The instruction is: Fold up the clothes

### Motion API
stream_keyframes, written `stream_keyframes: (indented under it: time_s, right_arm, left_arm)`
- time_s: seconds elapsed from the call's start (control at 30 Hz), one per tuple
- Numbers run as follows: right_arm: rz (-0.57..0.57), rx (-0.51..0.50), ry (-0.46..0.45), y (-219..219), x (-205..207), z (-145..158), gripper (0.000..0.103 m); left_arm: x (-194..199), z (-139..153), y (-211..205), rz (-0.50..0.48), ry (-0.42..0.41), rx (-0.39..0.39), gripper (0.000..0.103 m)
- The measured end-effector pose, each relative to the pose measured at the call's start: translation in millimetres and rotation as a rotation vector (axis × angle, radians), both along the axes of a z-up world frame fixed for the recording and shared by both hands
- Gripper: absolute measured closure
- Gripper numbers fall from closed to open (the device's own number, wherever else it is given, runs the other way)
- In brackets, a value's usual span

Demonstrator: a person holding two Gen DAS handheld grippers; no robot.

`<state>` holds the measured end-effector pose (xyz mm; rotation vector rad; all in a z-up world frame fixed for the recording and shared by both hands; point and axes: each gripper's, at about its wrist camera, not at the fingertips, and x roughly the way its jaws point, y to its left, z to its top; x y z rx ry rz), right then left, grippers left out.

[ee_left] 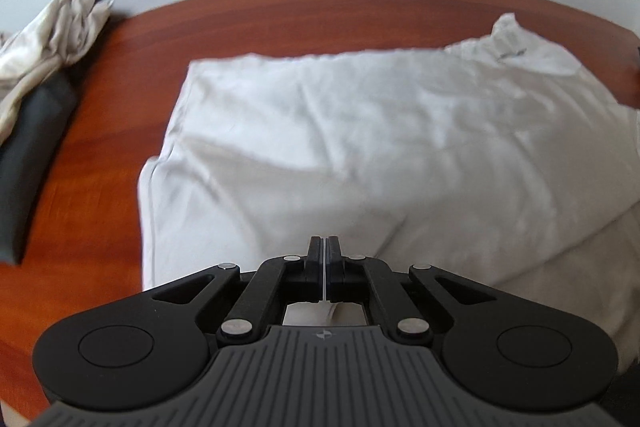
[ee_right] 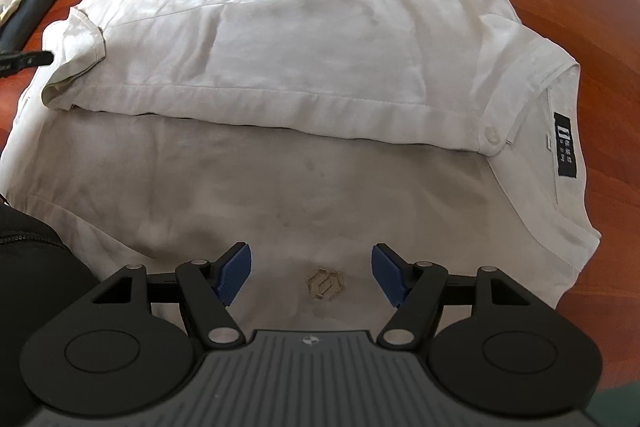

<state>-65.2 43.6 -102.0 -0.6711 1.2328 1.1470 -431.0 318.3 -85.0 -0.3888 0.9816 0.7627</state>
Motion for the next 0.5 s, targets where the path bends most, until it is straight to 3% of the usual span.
stream_keyframes:
  time_s: [0.3,0.5]
  right_arm:
    - [0.043,-0.005,-0.007,9,-1,0,0.029]
    - [0.052,0.0,-0.01,12,-2,2,0.029]
  left_arm:
    - [-12,-5,-7,0.013,0.025,-0.011,0.097]
    - [4,-4,-11,-0.052,0.04,0.013,0.085]
